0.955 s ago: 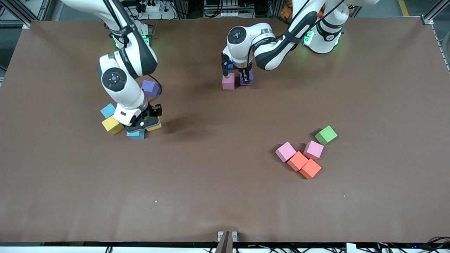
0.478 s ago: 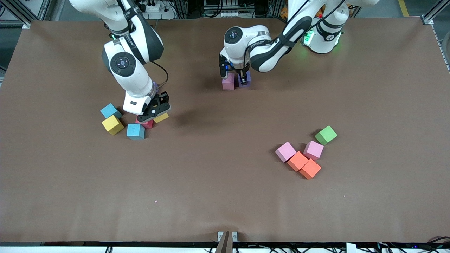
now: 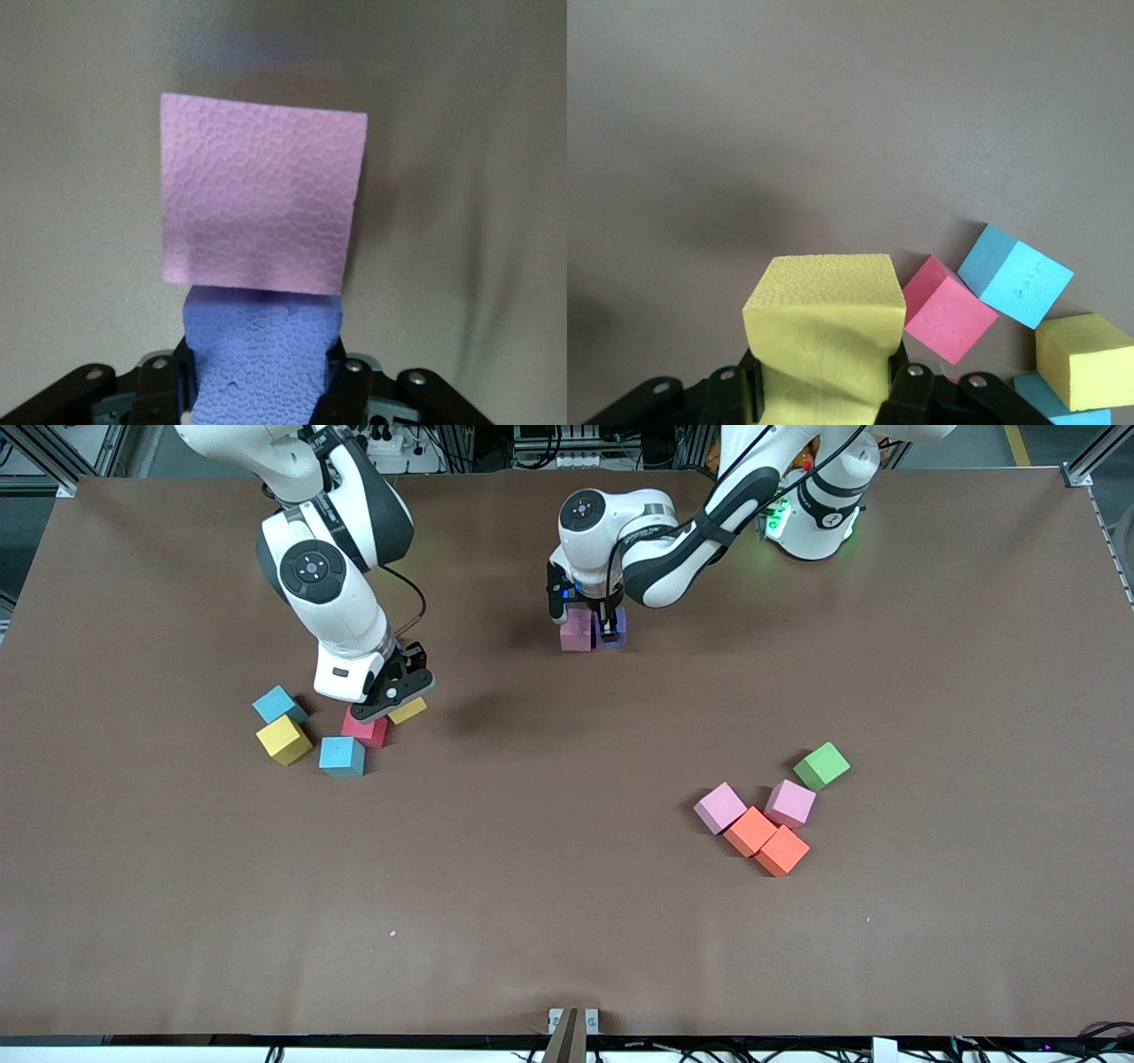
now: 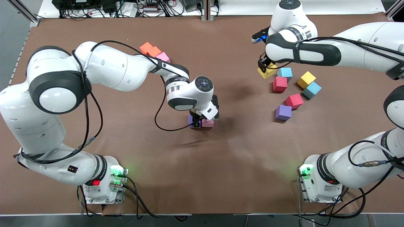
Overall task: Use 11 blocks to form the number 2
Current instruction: 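Release the blue cube with the left gripper while the right gripper carries yellow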
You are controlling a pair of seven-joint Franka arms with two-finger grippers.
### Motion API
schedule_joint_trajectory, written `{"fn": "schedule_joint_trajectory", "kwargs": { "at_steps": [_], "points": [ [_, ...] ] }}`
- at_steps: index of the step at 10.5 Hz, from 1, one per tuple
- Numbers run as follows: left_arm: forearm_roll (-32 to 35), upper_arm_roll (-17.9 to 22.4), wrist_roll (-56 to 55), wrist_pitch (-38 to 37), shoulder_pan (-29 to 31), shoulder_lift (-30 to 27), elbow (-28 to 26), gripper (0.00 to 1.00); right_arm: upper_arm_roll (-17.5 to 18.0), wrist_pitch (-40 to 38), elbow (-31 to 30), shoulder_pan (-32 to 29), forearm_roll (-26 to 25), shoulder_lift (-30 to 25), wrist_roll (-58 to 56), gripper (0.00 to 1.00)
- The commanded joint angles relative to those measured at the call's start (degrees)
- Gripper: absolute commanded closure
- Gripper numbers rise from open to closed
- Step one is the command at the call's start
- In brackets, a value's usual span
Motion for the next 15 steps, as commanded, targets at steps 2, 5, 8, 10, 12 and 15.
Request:
{"fn": "schedule_joint_trajectory", "kwargs": {
  "at_steps": [2, 5, 8, 10, 12, 15],
  "points": [
    [2.76, 0.24, -1.37, 0.05, -0.61, 0.96, 1.30, 0.45, -0.94, -1.42, -3.42, -1.34, -1.02, -5.46, -9.46, 0.53],
    [2.84, 0.24, -1.19, 0.05, -0.69, 1.22, 1.38, 0.41, -0.94, -2.38, -4.13, -1.43, -1.02, -6.25, -10.01, 0.53],
    [2.84, 0.24, -1.01, -0.29, -0.61, 1.05, 1.82, 0.00, -0.94, -2.47, -4.04, -0.91, -1.02, -6.08, -12.63, 0.53],
    [2.76, -0.11, -1.10, -4.14, -0.61, -0.43, 2.52, 0.00, -0.85, -2.47, -4.13, -0.73, -1.02, -5.99, -15.18, 0.53],
    [1.97, -2.73, -0.93, -10.20, 0.18, -2.54, 2.61, 0.00, -0.85, -2.56, -4.22, 0.14, -1.02, -6.08, -15.99, 0.53],
    [-1.45, -3.62, -0.75, -16.54, 0.45, -5.53, 5.06, 0.00, -0.85, -3.44, -6.23, 3.74, -1.02, -5.99, -15.98, 0.53]
  ]
}}
